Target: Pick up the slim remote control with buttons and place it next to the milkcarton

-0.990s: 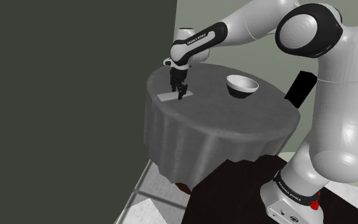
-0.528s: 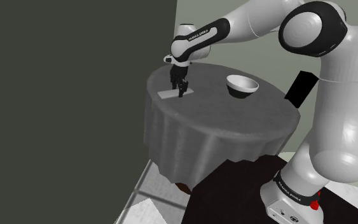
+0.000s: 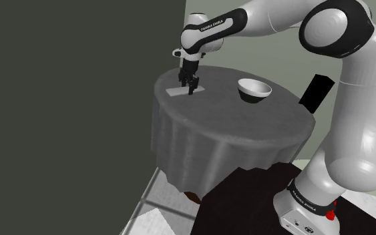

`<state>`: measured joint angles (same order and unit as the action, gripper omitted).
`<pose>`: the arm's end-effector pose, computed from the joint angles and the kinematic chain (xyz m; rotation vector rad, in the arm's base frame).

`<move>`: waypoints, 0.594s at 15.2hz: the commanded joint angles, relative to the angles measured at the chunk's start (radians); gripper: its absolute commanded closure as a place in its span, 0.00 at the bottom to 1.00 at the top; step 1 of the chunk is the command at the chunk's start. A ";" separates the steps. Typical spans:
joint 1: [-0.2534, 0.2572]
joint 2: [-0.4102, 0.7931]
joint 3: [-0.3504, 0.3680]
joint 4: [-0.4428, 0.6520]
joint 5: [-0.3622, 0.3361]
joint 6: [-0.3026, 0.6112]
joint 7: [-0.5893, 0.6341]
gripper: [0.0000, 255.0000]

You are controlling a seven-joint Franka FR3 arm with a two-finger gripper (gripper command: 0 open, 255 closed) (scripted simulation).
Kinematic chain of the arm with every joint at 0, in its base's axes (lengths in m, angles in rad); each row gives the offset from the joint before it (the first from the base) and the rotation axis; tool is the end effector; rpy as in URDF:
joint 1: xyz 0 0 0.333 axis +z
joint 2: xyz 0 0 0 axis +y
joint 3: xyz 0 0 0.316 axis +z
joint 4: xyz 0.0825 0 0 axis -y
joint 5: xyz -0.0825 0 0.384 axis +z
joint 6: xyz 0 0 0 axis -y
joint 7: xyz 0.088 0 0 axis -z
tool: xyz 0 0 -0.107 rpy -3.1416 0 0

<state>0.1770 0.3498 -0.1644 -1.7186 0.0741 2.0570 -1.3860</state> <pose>0.6489 0.0214 0.3854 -2.4210 -1.9847 -0.0018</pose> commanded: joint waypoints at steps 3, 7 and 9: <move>0.002 -0.020 -0.001 0.027 -0.005 -0.047 0.005 1.00; 0.002 -0.034 -0.003 0.061 -0.008 -0.095 0.007 1.00; 0.002 -0.040 -0.003 0.079 -0.010 -0.119 0.009 1.00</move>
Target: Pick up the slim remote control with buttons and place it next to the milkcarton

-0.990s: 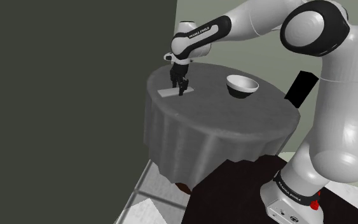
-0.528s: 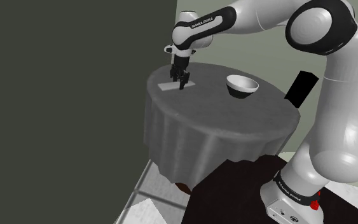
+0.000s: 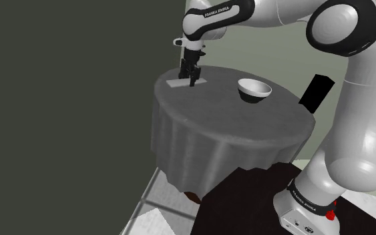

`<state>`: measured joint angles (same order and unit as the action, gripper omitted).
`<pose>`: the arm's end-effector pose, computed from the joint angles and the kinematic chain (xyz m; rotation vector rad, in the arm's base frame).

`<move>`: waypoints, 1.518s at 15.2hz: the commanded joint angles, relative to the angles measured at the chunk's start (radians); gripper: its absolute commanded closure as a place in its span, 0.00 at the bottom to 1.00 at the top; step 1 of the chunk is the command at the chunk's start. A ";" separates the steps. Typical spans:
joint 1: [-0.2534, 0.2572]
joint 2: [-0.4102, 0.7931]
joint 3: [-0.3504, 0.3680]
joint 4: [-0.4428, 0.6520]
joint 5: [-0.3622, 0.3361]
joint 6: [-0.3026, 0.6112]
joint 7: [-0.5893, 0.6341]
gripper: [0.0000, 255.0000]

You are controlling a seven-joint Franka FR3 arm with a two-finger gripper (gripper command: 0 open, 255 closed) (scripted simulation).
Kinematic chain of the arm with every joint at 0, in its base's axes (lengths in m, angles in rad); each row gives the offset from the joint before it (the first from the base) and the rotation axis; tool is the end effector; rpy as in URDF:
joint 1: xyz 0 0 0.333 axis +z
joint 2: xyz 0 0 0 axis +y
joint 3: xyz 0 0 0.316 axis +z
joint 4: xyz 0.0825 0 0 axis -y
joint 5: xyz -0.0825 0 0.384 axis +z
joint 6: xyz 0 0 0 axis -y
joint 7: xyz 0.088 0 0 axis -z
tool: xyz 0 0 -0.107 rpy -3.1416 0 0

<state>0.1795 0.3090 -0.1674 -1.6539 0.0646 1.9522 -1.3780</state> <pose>0.6473 0.0222 0.4329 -2.4210 -1.9849 -0.0017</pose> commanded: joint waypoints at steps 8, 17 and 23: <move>-0.001 -0.016 -0.002 0.100 -0.004 -0.115 0.004 1.00; -0.004 -0.016 -0.004 0.221 -0.006 -0.236 0.007 1.00; -0.008 -0.003 -0.004 0.320 -0.004 -0.323 0.008 1.00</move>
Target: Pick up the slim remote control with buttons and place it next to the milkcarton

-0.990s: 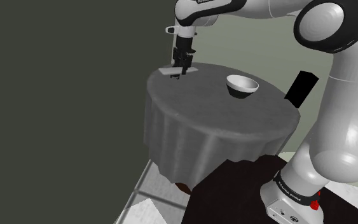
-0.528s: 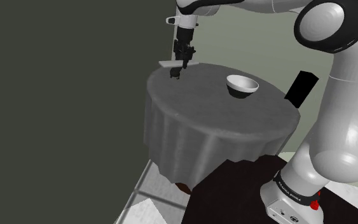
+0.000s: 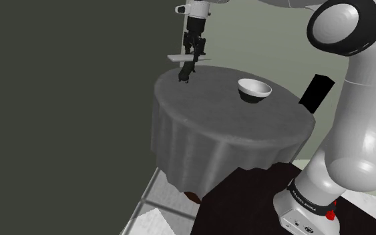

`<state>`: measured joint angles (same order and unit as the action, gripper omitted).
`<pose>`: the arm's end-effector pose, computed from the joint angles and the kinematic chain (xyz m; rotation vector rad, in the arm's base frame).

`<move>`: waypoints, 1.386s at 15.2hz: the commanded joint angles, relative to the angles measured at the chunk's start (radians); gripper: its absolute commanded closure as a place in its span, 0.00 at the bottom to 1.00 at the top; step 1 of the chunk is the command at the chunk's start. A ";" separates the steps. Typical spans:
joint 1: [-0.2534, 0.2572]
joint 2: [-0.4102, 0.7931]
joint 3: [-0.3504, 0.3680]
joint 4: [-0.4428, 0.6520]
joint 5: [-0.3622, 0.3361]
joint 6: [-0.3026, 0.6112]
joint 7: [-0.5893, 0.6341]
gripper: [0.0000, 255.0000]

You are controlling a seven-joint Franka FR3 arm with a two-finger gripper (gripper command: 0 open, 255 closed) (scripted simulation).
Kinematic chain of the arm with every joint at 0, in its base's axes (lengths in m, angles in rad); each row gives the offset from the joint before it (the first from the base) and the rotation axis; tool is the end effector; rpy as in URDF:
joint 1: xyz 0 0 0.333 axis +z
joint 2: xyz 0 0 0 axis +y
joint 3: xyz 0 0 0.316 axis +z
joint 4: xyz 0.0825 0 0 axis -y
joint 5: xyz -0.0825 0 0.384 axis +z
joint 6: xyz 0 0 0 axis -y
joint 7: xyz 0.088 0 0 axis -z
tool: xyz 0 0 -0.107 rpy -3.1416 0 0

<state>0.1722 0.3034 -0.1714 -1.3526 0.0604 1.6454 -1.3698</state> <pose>0.6486 0.0228 0.5538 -2.4209 -1.9847 -0.0015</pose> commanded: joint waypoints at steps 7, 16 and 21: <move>-0.008 0.030 -0.001 0.147 0.005 -0.116 0.000 1.00; -0.083 -0.207 -0.064 -0.179 -0.030 -0.028 -0.150 1.00; -0.130 -0.298 -0.108 -0.289 -0.051 -0.007 -0.242 1.00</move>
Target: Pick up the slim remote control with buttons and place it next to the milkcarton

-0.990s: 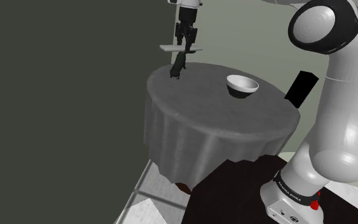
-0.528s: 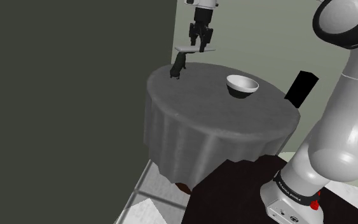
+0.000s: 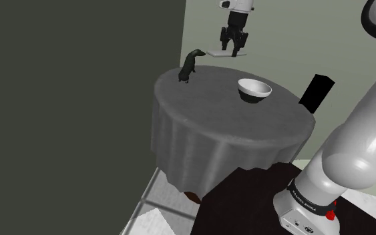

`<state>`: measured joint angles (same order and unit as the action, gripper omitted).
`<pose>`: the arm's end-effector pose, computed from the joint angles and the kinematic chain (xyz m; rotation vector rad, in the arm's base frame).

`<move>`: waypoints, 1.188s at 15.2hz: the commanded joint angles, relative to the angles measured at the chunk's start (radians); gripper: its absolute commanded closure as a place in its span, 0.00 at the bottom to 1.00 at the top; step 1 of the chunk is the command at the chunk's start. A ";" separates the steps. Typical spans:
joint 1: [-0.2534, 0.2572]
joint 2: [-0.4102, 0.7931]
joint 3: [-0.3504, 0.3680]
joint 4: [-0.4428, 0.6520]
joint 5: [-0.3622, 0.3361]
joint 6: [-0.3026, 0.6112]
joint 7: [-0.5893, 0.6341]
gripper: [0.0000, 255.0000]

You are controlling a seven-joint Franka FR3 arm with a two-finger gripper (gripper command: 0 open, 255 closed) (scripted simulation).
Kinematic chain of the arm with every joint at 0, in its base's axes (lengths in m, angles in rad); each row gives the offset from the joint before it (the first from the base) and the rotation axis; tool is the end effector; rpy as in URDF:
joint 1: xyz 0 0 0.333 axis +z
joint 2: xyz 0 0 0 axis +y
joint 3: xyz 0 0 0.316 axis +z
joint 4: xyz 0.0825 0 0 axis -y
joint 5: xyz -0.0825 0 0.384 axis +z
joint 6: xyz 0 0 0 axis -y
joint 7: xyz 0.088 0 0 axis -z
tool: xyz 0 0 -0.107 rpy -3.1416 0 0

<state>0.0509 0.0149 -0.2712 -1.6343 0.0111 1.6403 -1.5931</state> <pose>0.5502 -0.1210 0.5924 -2.4225 -1.9831 -0.0007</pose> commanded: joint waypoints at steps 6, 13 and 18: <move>-0.069 -0.087 -0.071 -0.092 -0.029 0.010 -0.138 1.00; -0.140 -0.132 -0.156 -0.135 -0.055 0.012 -0.290 1.00; -0.193 -0.133 -0.224 -0.131 -0.063 0.010 -0.410 1.00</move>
<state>-0.1297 -0.1141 -0.4797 -1.7692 -0.0489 1.6574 -1.9741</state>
